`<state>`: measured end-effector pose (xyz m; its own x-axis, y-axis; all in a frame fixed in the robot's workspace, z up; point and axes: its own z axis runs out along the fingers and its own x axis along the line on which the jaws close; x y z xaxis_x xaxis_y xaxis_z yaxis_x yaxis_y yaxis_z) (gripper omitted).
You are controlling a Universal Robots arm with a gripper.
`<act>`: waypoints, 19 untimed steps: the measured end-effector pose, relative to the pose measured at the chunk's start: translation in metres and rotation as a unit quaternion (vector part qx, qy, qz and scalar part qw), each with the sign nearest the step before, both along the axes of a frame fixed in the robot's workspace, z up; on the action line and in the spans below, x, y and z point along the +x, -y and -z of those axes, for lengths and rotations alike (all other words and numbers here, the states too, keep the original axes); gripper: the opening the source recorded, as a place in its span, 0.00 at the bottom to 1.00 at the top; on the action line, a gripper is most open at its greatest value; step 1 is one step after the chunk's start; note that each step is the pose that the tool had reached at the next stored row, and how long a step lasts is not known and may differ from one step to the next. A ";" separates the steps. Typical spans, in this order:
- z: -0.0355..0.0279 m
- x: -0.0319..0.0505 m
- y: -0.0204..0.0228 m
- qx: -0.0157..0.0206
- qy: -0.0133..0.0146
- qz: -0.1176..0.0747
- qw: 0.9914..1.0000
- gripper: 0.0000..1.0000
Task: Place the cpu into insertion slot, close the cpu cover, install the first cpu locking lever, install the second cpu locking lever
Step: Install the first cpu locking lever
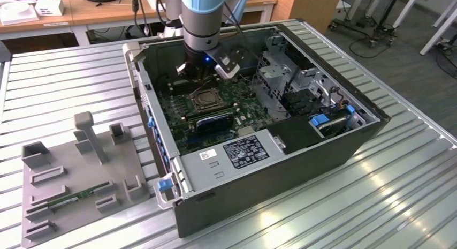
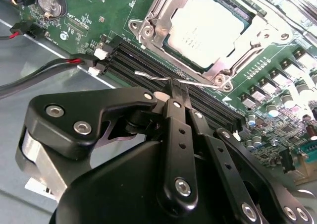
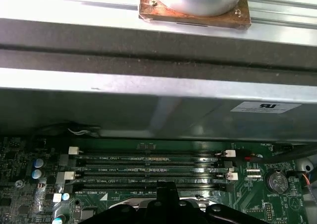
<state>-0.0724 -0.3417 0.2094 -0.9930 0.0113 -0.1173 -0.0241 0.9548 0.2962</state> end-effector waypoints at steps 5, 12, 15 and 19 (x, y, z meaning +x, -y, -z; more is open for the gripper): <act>0.0031 0.0014 0.0000 0.000 0.000 0.000 1.000 0.11; 0.0063 0.0050 0.0000 0.000 0.000 0.000 1.000 0.11; 0.0073 0.0063 0.0000 0.000 0.000 0.000 1.000 0.11; 0.0085 0.0071 -0.0002 0.000 0.000 0.000 1.000 0.11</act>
<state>-0.0652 -0.3415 0.2009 -0.9930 0.0115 -0.1173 -0.0239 0.9548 0.2962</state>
